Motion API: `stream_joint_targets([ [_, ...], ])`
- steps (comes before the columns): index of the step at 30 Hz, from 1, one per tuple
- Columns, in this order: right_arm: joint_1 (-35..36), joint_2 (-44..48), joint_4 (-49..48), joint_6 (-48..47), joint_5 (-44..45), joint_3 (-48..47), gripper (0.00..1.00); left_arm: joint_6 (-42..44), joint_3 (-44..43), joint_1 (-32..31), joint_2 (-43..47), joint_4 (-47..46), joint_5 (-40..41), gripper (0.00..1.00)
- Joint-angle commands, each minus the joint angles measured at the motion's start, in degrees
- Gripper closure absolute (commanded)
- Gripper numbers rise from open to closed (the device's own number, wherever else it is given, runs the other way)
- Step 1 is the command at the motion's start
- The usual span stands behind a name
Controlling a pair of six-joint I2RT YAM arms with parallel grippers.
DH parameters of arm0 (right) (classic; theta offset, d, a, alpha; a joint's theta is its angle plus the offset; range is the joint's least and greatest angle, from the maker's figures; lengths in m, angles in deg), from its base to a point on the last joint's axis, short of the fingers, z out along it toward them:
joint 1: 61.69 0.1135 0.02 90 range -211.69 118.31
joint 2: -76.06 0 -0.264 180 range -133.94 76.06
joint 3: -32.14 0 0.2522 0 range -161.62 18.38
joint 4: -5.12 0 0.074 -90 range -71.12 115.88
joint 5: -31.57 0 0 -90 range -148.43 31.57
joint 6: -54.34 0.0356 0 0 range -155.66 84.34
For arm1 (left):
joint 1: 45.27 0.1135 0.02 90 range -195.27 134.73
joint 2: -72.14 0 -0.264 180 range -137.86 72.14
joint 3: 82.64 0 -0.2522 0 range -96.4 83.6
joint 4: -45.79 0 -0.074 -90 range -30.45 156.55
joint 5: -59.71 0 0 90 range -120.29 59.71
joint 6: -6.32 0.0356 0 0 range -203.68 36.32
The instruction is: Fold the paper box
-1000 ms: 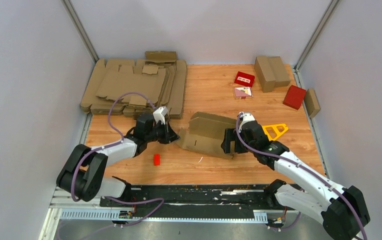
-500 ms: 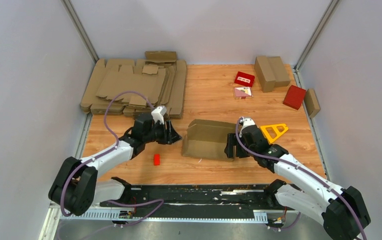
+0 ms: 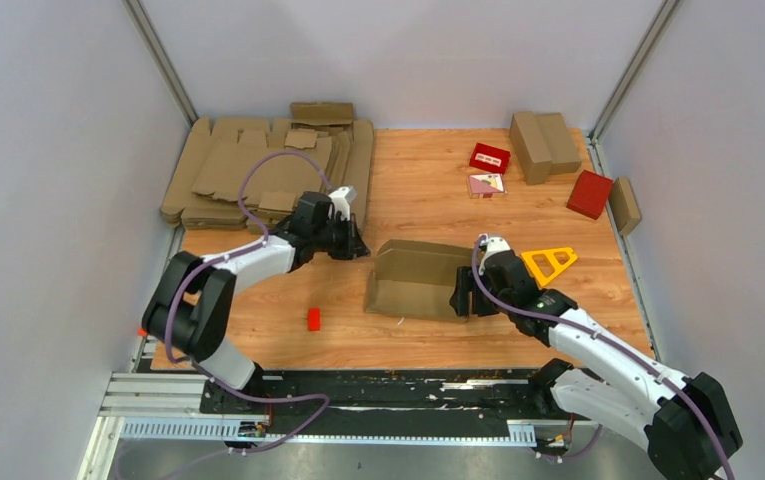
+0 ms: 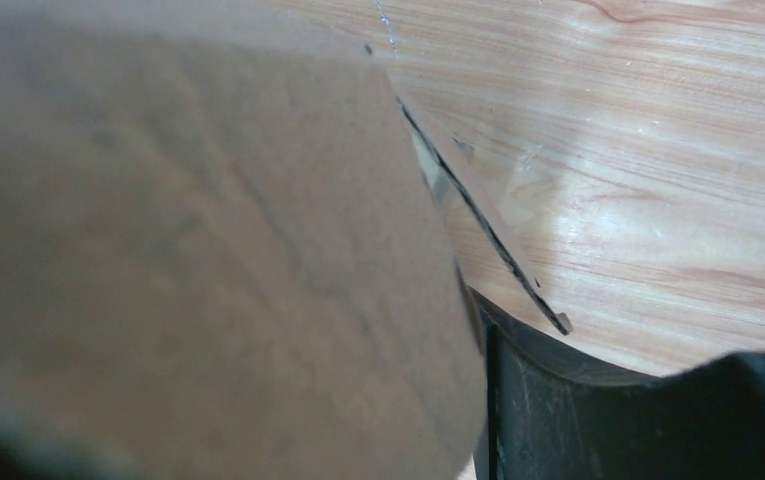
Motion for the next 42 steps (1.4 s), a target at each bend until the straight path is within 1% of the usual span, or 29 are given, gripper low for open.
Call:
stream_joint_targets([
  [1,-0.01,-0.51,-2.33,1.26,-0.99,0.43,0.34,2.53,-6.35,-0.5,-6.56,1.91,-6.34,1.0],
  [4,-0.04,-0.78,-2.41,1.33,-1.04,0.63,0.36,3.53,-8.08,-1.21,-9.38,3.16,-10.01,1.0],
  [9,-0.04,-1.94,-2.18,1.71,-1.06,0.48,0.39,5.88,-9.59,-3.07,-11.31,8.22,-11.68,1.0],
  [11,-0.09,-2.29,-2.29,2.01,-0.54,0.52,0.45,5.75,-9.04,-3.58,-10.73,8.97,-11.38,1.0],
  [17,-0.04,-3.18,-2.95,2.97,0.03,0.57,0.71,5.87,-9.04,-4.03,-9.58,12.51,-10.09,1.0],
  [23,-0.04,-4.09,-1.67,3.75,2.18,-0.4,0.88,4.34,-9.03,-4.56,-9.21,13.33,-9.39,1.0],
  [26,-0.08,-3.96,-0.95,4.41,3.24,-0.78,0.91,3.43,-8.63,-4.54,-8.03,13.98,-7.92,1.0],
  [28,-0.09,-3.68,-0.88,4.94,3.99,-0.75,0.95,2.86,-8.23,-4.58,-7.02,14.5,-6.29,1.0],
  [30,-0.07,-3.18,-1.0,5.35,4.17,-0.64,0.96,2.52,-7.75,-4.58,-6.19,14.72,-5.16,1.0],
  [38,0.02,-2.4,0.74,4.56,6.57,-1.38,0.95,2.11,-5.48,-4.59,-3.57,14.63,-6.34,1.0],
  [42,0.13,-3.05,1.64,4.64,7.76,-2.55,0.95,2.46,-5.09,-4.86,-3.98,14.81,-8.58,1.0],
])
